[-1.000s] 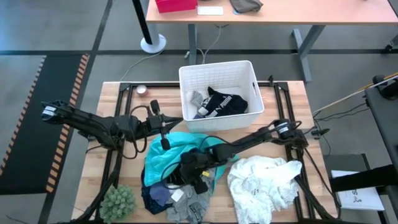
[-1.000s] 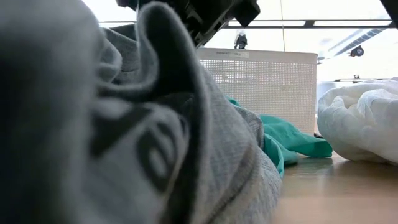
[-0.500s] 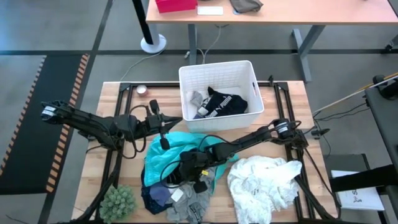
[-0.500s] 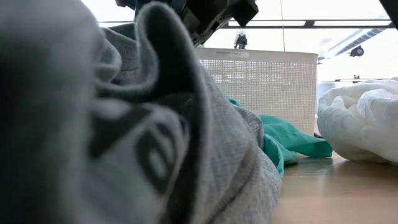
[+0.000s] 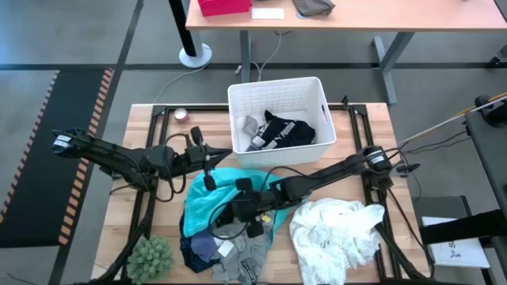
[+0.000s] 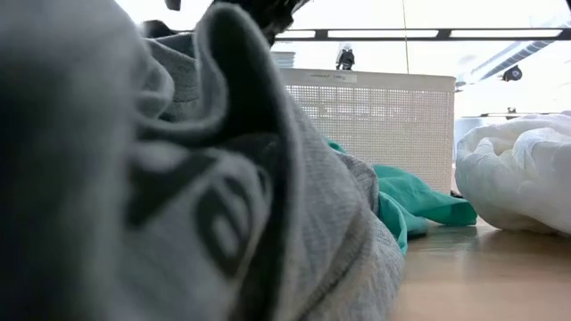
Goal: Sort clothes
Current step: Put the black sock in the bin
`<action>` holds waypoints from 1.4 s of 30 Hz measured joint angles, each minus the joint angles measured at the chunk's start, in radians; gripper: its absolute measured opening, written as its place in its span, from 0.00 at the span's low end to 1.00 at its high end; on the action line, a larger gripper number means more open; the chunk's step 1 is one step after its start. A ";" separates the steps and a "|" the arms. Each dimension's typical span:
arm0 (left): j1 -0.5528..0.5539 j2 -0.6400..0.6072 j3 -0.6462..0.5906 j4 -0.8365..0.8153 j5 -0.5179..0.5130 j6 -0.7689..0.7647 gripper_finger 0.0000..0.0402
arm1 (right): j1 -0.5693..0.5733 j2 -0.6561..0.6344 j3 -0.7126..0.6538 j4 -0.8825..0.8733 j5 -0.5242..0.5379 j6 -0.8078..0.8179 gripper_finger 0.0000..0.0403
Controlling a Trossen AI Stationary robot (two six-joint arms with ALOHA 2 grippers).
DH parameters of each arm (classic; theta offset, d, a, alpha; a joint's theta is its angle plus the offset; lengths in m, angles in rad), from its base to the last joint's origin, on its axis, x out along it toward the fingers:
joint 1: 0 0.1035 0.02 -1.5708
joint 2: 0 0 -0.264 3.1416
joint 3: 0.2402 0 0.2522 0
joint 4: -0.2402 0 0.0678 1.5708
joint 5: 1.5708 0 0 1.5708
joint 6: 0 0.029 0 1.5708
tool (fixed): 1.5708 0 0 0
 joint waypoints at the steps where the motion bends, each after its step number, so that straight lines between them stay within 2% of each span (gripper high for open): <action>1: 0.000 0.000 0.000 0.002 0.000 0.000 0.00 | 0.002 -0.015 0.000 -0.013 0.040 -0.005 0.01; 5: 0.000 0.000 0.000 0.004 0.000 0.000 0.00 | 0.012 -0.083 0.000 -0.082 0.170 -0.012 0.01; 12: 0.000 0.001 0.000 0.006 0.001 0.000 0.00 | 0.013 -0.204 -0.001 -0.147 0.203 0.022 0.01; 22: 0.000 0.001 -0.002 0.005 0.001 -0.003 0.00 | -0.032 -0.400 -0.001 -0.250 0.374 0.015 0.01; 30: 0.000 0.002 -0.002 0.006 0.001 -0.003 0.00 | -0.158 -0.509 -0.001 -0.306 0.400 0.023 0.01; 42: 0.000 0.002 -0.002 0.006 0.001 -0.003 0.00 | -0.405 -0.512 -0.001 -0.448 0.393 0.159 0.01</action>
